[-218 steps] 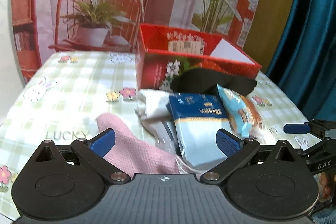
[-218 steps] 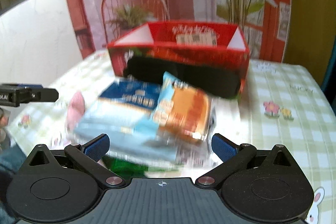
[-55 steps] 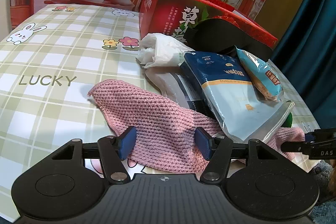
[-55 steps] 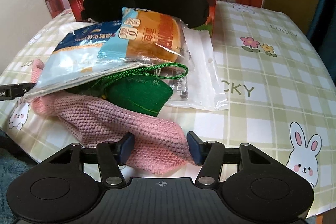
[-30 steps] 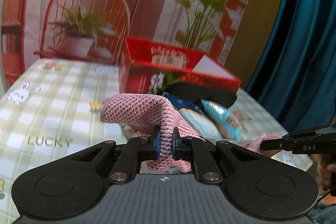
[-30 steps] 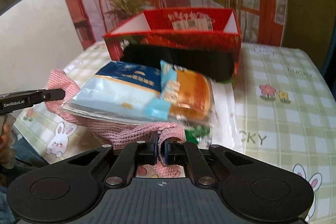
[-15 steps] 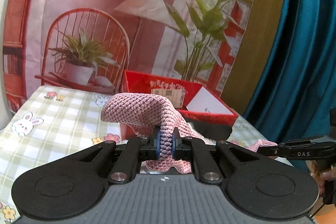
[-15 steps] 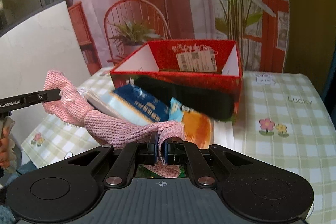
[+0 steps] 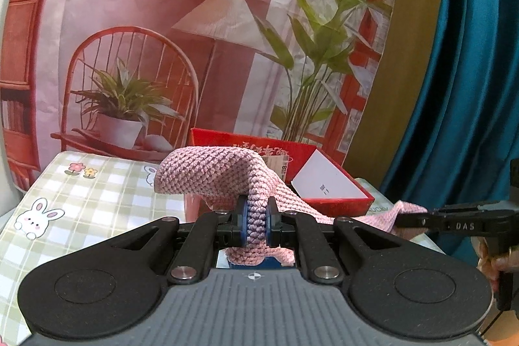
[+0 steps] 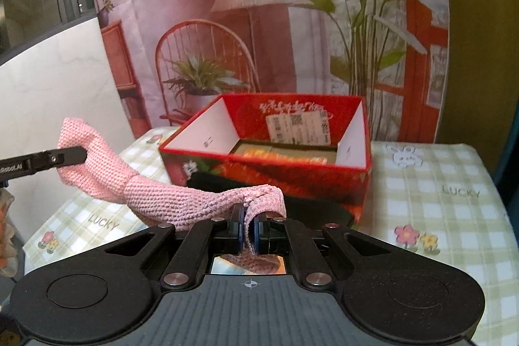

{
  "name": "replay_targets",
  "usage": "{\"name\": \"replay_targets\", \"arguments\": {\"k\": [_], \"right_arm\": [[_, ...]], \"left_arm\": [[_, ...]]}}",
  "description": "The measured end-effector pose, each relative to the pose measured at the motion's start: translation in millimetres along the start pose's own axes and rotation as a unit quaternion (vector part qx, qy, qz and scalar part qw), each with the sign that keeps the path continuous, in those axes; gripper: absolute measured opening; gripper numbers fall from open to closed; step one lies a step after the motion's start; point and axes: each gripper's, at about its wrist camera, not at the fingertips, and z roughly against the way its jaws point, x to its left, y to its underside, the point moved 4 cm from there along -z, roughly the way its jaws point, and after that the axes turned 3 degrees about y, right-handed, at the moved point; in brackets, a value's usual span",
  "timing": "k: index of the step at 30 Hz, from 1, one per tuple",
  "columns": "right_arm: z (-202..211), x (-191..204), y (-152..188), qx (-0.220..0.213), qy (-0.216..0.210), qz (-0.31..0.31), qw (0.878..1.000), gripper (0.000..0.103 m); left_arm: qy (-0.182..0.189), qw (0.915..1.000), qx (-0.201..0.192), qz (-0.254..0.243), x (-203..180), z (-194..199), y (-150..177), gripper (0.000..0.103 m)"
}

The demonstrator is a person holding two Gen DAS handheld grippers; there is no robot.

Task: Organize soft objects
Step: 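Lift the pink towel with the right gripper and carry it over the box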

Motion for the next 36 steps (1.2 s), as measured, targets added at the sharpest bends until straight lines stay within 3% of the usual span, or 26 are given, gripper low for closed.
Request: {"name": "replay_targets", "arguments": {"k": [10,18,28,36], "right_arm": [[-30,-31,-54,-0.036,0.033,0.023,0.999,0.005],[-82,-49,-89,-0.043,0.064,0.062,0.995,0.005],[-144,-57,-79,0.009,0.074,0.079,0.994,0.005],[-171,-52,-64,0.043,0.064,0.085,0.993,0.005]], "left_arm": [[-0.011,0.9996,0.009,-0.024,-2,-54,-39,0.011],[-0.026,0.9965,0.065,-0.045,-1,-124,-60,0.011],[-0.036,0.9852,0.152,-0.071,0,-196,-43,0.011],[-0.037,0.9788,0.188,-0.072,7,-214,-32,0.011]]}}
